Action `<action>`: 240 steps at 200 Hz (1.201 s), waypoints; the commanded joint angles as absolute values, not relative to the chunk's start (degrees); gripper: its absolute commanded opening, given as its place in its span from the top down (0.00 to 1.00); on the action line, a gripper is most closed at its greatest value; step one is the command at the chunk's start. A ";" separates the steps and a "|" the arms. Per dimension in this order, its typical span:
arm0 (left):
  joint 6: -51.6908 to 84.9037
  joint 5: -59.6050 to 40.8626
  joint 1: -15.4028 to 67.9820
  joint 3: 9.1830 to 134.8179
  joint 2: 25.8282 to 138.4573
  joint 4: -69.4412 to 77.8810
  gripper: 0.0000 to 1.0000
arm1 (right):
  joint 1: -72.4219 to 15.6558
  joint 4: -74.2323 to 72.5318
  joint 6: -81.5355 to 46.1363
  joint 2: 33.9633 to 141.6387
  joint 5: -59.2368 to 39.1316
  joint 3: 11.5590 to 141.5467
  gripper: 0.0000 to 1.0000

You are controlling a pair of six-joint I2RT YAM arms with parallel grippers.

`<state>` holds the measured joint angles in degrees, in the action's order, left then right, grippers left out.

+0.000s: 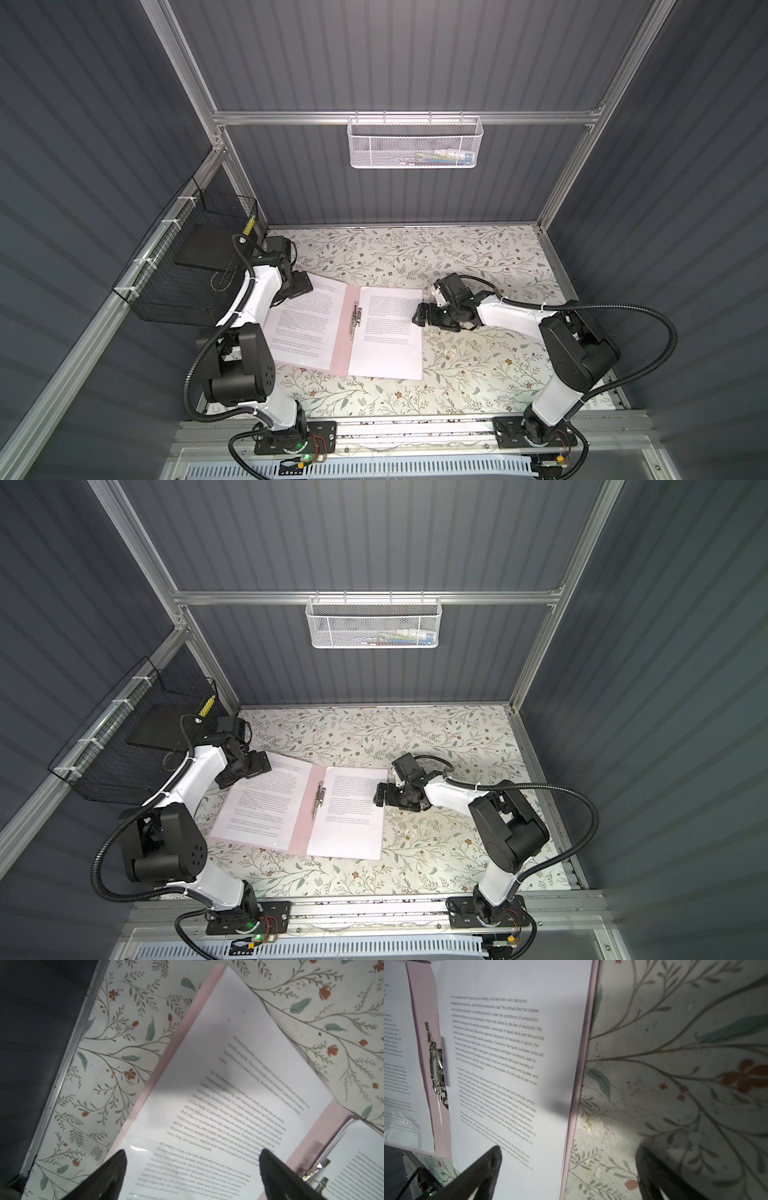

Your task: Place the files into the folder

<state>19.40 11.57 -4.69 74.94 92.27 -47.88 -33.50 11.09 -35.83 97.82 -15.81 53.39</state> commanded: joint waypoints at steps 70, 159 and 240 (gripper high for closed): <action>17.97 5.52 -12.38 76.40 96.47 -45.31 0.00 | -30.01 5.99 -34.83 97.18 -25.34 50.78 0.01; 18.15 -2.76 -12.92 71.44 95.15 -45.00 0.00 | -26.44 4.79 -36.47 96.84 -29.30 49.57 0.01; 21.03 -14.72 -12.83 64.52 89.95 -42.52 0.00 | -20.77 6.69 -37.78 97.57 -30.42 51.42 0.01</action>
